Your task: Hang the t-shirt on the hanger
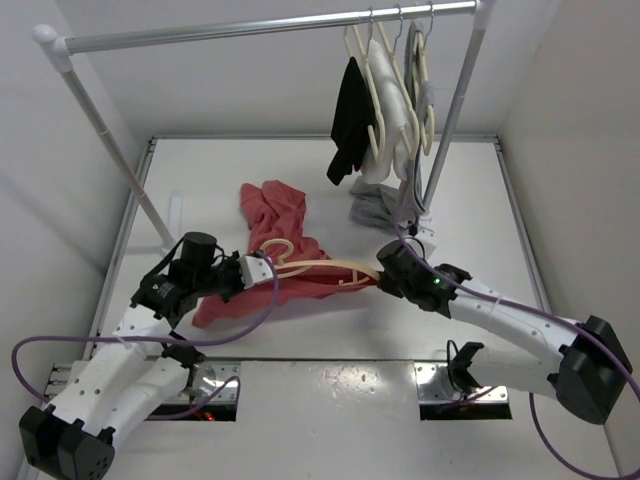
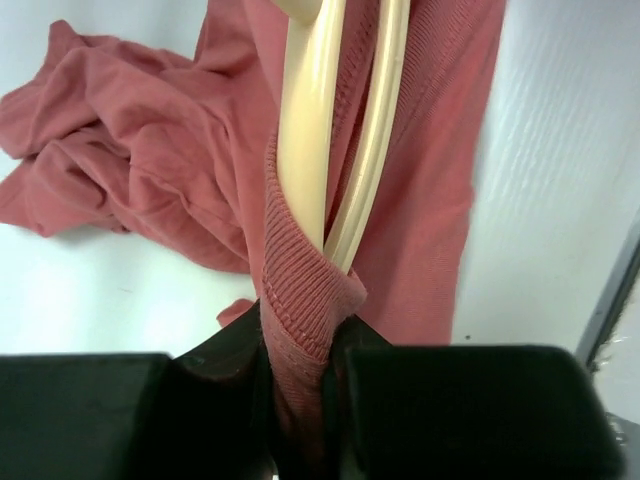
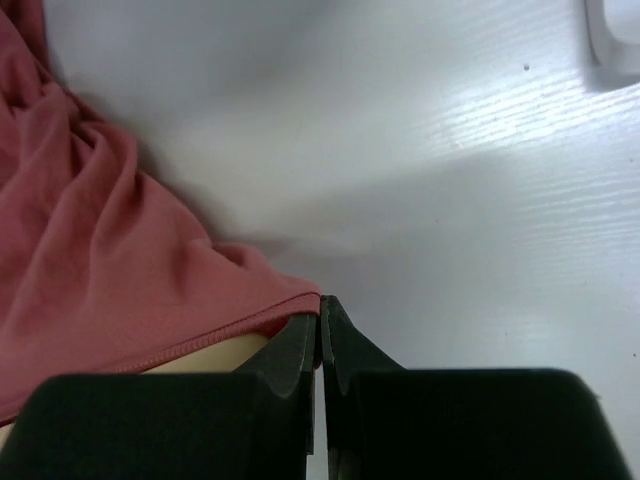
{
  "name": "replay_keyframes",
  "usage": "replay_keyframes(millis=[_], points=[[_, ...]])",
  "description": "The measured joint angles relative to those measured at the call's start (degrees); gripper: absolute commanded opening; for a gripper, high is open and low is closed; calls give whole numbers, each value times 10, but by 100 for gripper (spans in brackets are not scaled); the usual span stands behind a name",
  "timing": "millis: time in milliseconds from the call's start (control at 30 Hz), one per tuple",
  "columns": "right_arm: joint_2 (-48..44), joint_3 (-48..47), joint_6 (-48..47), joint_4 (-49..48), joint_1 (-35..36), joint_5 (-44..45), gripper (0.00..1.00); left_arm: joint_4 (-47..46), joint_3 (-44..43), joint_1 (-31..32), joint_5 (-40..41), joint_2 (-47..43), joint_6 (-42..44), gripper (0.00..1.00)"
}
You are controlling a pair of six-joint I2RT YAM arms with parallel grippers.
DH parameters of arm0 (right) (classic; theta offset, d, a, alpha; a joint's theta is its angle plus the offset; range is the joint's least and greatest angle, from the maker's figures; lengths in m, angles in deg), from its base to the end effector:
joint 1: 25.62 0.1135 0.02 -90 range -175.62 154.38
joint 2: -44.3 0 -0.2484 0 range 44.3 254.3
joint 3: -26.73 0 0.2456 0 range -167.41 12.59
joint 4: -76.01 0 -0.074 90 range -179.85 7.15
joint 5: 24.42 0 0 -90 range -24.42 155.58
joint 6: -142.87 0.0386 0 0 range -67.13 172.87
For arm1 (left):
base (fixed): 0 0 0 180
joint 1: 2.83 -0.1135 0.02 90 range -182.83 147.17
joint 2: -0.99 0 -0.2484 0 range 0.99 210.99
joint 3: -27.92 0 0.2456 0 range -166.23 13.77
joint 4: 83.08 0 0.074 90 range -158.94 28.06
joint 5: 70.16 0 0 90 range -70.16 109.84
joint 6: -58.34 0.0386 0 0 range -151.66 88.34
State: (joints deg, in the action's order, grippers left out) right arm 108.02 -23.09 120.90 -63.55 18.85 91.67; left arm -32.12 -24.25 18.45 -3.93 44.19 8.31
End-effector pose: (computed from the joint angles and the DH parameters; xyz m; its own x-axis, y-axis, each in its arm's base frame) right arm 0.1630 0.1362 0.1889 -0.6307 0.5480 -0.5495 0.3708 0.8348 0.4070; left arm 0.1460 -0.0736 0.2487 -0.0851 0.6640 -0.7428 0.8689 0.4143 0.2708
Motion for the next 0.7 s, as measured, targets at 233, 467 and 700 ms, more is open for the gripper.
replay_keyframes(millis=[233,467,700], points=[[-12,-12,-28,6,-30,-26,0,-36,19,0,51,16,35,0],[-21,-28,-87,17,-48,-48,0,-89,16,0,107,76,70,0],[-9,-58,-168,26,-55,-73,0,-121,-10,4,145,122,96,0]])
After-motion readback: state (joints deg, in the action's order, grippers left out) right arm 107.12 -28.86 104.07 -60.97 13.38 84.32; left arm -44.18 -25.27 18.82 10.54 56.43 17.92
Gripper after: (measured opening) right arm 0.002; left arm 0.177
